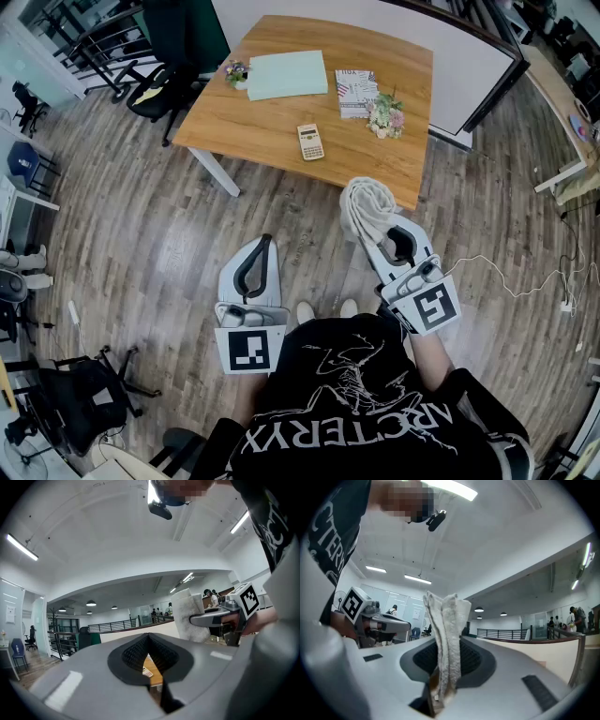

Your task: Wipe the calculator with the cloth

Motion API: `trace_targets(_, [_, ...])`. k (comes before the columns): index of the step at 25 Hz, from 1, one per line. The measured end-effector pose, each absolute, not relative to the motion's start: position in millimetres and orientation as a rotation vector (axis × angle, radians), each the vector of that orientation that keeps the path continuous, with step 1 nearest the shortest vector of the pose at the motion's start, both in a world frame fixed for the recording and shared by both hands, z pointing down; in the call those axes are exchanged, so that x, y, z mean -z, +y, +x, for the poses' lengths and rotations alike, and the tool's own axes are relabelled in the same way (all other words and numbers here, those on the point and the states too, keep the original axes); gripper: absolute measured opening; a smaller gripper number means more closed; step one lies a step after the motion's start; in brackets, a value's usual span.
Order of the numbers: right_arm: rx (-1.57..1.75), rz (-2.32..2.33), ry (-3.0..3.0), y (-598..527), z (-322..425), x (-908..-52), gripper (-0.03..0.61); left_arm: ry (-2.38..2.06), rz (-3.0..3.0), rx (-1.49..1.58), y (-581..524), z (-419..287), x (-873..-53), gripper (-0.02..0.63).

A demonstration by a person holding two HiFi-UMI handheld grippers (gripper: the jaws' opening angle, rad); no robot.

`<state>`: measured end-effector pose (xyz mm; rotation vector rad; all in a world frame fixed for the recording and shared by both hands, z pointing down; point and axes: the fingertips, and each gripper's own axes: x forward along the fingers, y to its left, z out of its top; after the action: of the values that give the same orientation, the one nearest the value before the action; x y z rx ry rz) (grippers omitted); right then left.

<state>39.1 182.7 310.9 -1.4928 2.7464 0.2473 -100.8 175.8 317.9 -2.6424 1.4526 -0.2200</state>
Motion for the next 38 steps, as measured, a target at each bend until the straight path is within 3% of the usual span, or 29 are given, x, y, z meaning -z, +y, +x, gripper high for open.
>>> trace_targets(38, [-0.117,-1.385,2.802,124.7,121.6,-343.4,0.092,1.594,-2.596,0.299,117.7,-33.8,-345.0,0.009])
